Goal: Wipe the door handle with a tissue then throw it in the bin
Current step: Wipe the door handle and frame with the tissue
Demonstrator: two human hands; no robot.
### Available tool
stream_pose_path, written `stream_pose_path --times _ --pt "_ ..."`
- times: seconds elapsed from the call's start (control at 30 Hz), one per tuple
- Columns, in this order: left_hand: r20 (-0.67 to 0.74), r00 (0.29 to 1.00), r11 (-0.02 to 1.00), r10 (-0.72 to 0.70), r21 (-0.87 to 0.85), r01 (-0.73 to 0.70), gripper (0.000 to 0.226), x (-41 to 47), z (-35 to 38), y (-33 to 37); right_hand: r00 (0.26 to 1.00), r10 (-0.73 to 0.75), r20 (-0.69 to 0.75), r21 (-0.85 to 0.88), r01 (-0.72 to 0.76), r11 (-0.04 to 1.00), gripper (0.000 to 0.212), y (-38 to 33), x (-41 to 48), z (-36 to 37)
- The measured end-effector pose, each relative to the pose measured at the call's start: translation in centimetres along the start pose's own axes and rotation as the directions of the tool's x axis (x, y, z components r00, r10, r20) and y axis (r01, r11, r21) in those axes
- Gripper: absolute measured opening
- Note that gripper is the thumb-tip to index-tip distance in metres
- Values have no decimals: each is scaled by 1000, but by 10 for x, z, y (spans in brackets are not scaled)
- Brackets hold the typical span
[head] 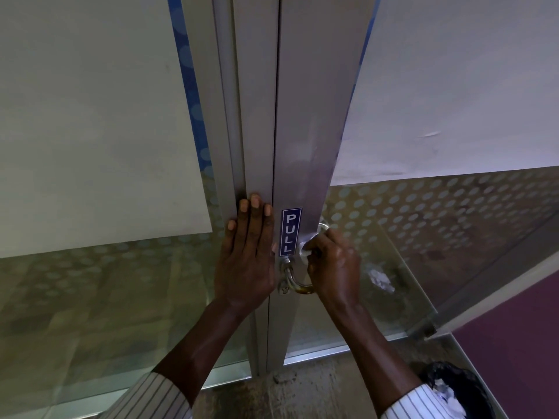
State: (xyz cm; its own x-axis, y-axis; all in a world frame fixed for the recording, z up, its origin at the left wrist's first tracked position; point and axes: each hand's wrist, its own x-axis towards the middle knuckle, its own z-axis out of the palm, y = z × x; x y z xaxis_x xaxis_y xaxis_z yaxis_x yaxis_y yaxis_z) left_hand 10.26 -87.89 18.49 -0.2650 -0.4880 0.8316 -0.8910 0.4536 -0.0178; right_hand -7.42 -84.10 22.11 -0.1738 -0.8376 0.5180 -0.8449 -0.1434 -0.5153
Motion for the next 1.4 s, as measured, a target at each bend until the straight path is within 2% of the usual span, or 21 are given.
stream_pose_path --times 0.07,0.13,0.2,0.3,0.37,0.47,0.53,0.67,0.77,0.87,1.1,1.27,1.33,1.4 --pt "2 1000 1000 -7 -2 7 84 1 0 0 989 59 136 -50 -52 997 25 4 -7 7" --pt "8 1000 1000 -8 6 8 94 2 -1 1 976 94 197 -82 -80 993 27 8 -10 10" --pt "0 1000 1000 -1 11 1 93 2 -2 0 982 91 163 -52 -84 995 29 10 -9 8" --pt "-5 1000 1000 3 10 -3 85 1 -2 -1 995 94 26 31 -95 995 28 11 -3 -3" --pt "2 1000 1000 -7 3 7 93 1 -2 0 991 120 -59 76 -116 990 27 14 3 -15" --pt "-8 1000 1000 -1 2 1 86 1 -2 0 983 159 -96 163 -142 976 27 23 13 -37" --pt "-5 1000 1000 -4 8 4 88 1 -1 -1 992 109 -55 171 -98 980 28 27 10 -48" --pt "-19 1000 1000 -9 10 9 79 1 1 -1 996 -31 78 -38 34 999 29 36 -10 -57" --pt "-20 1000 1000 -18 6 18 87 1 0 0 970 -86 227 -160 124 979 35 47 -28 -53" --pt "-20 1000 1000 -19 8 19 90 1 0 1 945 -162 286 -184 220 958 43 54 -43 -44" --pt "-10 1000 1000 -13 -1 13 75 1 0 0 937 -144 317 -121 190 974 40 32 -61 -24" --pt "-12 1000 1000 -14 -20 14 76 1 0 -1 937 -142 318 -53 168 984 10 -2 -67 -8" --pt "-11 1000 1000 -24 -13 24 84 1 1 -2 938 -113 328 -45 135 990 14 -5 -69 -5" --pt "-13 1000 1000 -21 -8 21 81 0 1 -2 933 -86 350 -62 115 991 35 0 -71 -4"
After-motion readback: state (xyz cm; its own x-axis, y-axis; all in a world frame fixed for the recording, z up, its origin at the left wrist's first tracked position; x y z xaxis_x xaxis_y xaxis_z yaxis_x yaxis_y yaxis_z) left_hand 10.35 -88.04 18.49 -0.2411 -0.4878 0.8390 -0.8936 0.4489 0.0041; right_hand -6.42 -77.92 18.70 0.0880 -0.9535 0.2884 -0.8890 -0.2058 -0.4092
